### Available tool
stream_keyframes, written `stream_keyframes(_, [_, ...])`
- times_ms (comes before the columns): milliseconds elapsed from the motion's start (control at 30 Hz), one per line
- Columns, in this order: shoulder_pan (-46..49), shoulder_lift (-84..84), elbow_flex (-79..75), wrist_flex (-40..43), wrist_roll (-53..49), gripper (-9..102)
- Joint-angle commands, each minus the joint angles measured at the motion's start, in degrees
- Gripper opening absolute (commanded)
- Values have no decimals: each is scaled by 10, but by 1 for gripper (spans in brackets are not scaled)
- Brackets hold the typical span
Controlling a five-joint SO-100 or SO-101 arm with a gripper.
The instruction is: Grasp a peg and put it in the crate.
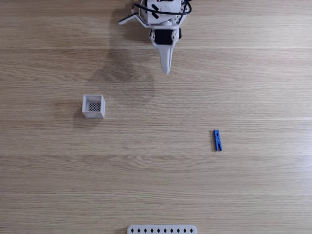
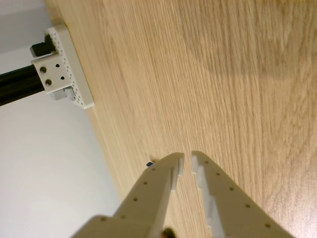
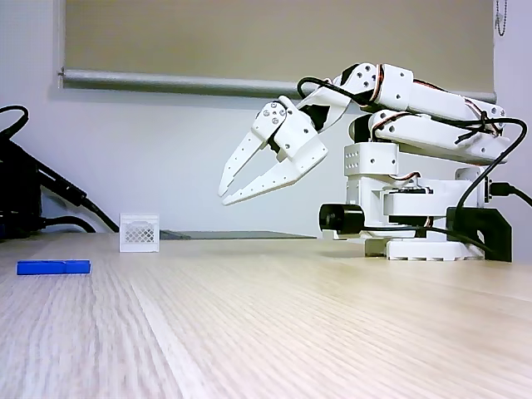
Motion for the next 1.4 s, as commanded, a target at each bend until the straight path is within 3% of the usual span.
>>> stream_keyframes(0, [-1,11,-8,-7,2,-1])
stream_keyframes(533, [-1,11,-9,-7,-2,-1])
stream_keyframes(767, [-3,-70,-47,-9,-44,0])
stream_keyframes(867, [-3,-170,-104,-16,-149,0])
stream_keyframes(1167, [-4,-577,-338,-56,-627,-1])
stream_keyframes(1367, [-45,-773,-486,-89,-872,-1])
